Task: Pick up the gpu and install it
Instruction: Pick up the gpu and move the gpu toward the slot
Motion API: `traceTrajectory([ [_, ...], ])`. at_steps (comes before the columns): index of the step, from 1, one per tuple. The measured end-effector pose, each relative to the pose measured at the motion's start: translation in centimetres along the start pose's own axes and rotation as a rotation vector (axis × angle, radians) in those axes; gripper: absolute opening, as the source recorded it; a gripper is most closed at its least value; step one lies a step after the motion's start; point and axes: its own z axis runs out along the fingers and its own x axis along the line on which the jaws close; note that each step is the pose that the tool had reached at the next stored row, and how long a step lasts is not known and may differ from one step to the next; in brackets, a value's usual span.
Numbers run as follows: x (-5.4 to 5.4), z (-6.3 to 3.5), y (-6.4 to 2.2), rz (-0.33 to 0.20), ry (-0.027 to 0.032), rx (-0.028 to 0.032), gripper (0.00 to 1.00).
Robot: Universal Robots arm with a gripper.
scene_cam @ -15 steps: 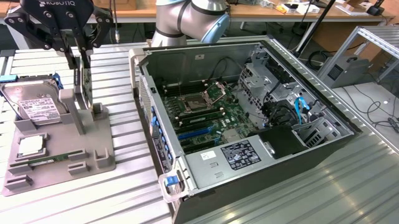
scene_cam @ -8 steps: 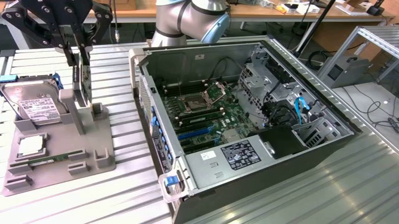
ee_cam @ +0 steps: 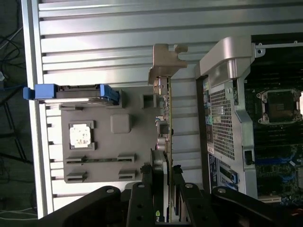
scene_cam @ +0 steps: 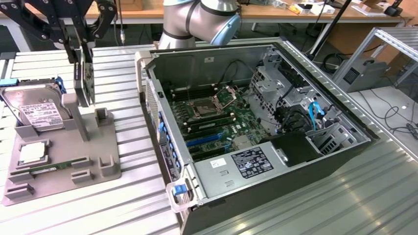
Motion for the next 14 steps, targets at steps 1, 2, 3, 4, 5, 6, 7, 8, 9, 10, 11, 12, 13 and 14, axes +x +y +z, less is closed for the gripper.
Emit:
traceTrajectory([
  [1, 0.0, -0.09, 0.00, 0.000, -0.0001, -0.0001, 0.27],
  [2, 0.0, -0.23, 0.01, 0.000, 0.0000, -0.0002, 0.27],
  [3, 0.0, -0.40, 0.02, 0.000, 0.0000, -0.0004, 0.27],
  [4, 0.0, -0.50, 0.03, 0.000, 0.0000, -0.0004, 0.27],
  [5, 0.0, -0.59, 0.04, 0.000, 0.0000, -0.0005, 0.27],
  [6, 0.0, -0.70, 0.04, 0.000, 0.0000, -0.0006, 0.27],
  [7, 0.0, -0.79, 0.05, 0.000, 0.0000, -0.0006, 0.27],
  [8, 0.0, -0.93, 0.06, 0.000, 0.0000, -0.0007, 0.27],
  [9, 0.0, -1.09, 0.07, 0.000, 0.0000, -0.0008, 0.27],
  [10, 0.0, -1.35, 0.08, 0.000, 0.0000, -0.0008, 0.27],
  [11, 0.0, -1.49, 0.09, 0.000, 0.0000, -0.0009, 0.27],
  [12, 0.0, -1.65, 0.10, 0.000, 0.0000, -0.0010, 0.27],
  [13, 0.0, -1.83, 0.11, 0.000, 0.0000, -0.0011, 0.27],
  [14, 0.0, -1.96, 0.12, 0.000, 0.0000, -0.0012, 0.27],
])
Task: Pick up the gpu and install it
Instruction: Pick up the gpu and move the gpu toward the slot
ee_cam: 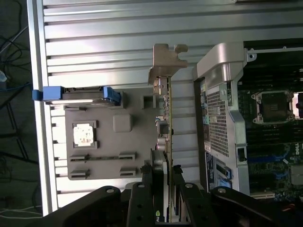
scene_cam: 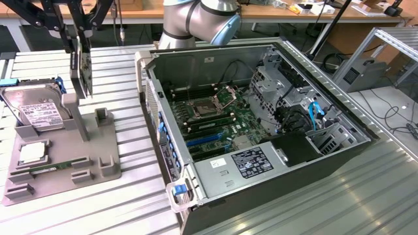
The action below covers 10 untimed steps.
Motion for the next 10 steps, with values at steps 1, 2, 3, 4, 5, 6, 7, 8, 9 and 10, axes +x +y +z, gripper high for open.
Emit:
traceTrajectory([
  [1, 0.00, -0.15, 0.01, 0.000, 0.0000, 0.0000, 0.27],
  [2, 0.00, -0.27, 0.02, 0.000, -0.0001, -0.0001, 0.27],
  [3, -0.01, -0.33, 0.02, 0.000, 0.0000, -0.0003, 0.27],
  [4, -0.01, -0.33, 0.02, 0.000, 0.0000, -0.0003, 0.27],
  [5, -0.01, -0.33, 0.02, 0.000, 0.0000, -0.0003, 0.27],
  [6, -0.01, -0.34, 0.02, 0.000, 0.0000, -0.0003, 0.27],
  [7, -0.01, -0.34, 0.02, 0.000, 0.0000, -0.0002, 0.27],
  [8, -0.01, -0.34, 0.02, 0.000, 0.0000, -0.0003, 0.27],
  [9, -0.01, -0.34, 0.02, 0.000, 0.0000, -0.0002, 0.27],
  [10, -0.02, -0.34, 0.02, 0.000, 0.0000, 0.0004, 0.27],
])
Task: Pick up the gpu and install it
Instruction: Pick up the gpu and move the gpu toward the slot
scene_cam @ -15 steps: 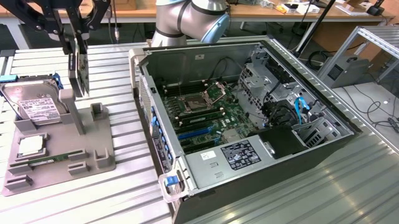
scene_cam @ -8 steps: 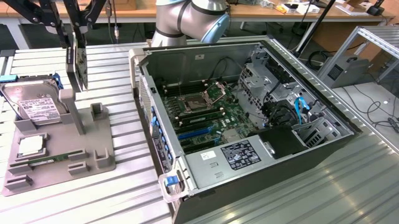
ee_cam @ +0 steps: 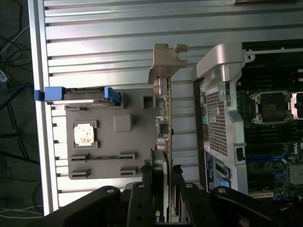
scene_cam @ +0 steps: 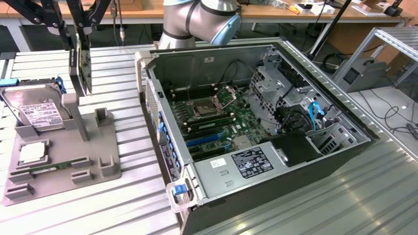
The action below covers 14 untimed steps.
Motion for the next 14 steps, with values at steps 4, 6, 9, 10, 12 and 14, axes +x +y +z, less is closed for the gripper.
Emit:
traceTrajectory([
  [4, -0.3, 0.01, 0.02, 0.000, 0.0001, 0.0002, 0.27],
  [6, -0.6, 0.02, 0.04, 0.000, -0.0001, 0.0001, 0.27],
  [9, -0.8, 0.03, 0.06, 0.000, -0.0001, 0.0002, 0.27],
  [10, -0.9, 0.03, 0.06, 0.000, -0.0001, 0.0002, 0.27],
  [12, -1.0, 0.03, 0.07, 0.000, -0.0001, 0.0003, 0.27],
  [14, -1.2, 0.03, 0.08, 0.000, 0.0000, 0.0003, 0.27],
])
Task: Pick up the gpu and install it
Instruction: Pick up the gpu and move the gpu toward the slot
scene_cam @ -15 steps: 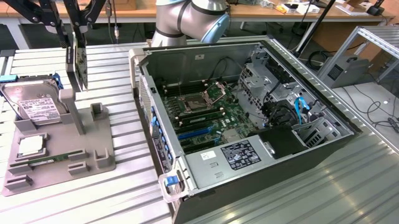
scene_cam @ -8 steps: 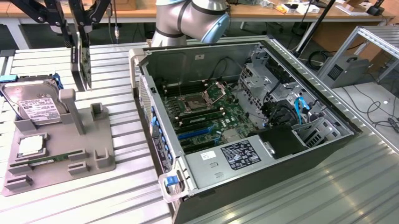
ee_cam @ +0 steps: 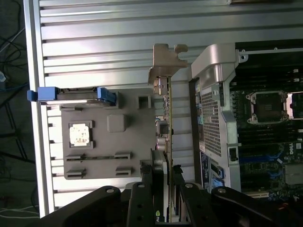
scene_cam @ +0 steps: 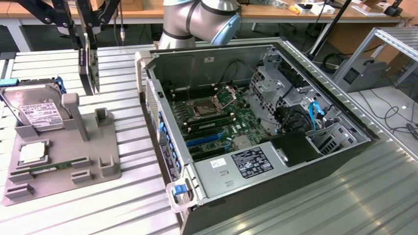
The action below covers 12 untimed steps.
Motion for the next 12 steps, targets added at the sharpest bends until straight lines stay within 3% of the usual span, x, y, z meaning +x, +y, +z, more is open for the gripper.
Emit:
traceTrajectory([
  [12, -0.93, 0.03, 0.07, 0.000, 0.0000, 0.0001, 0.27],
])
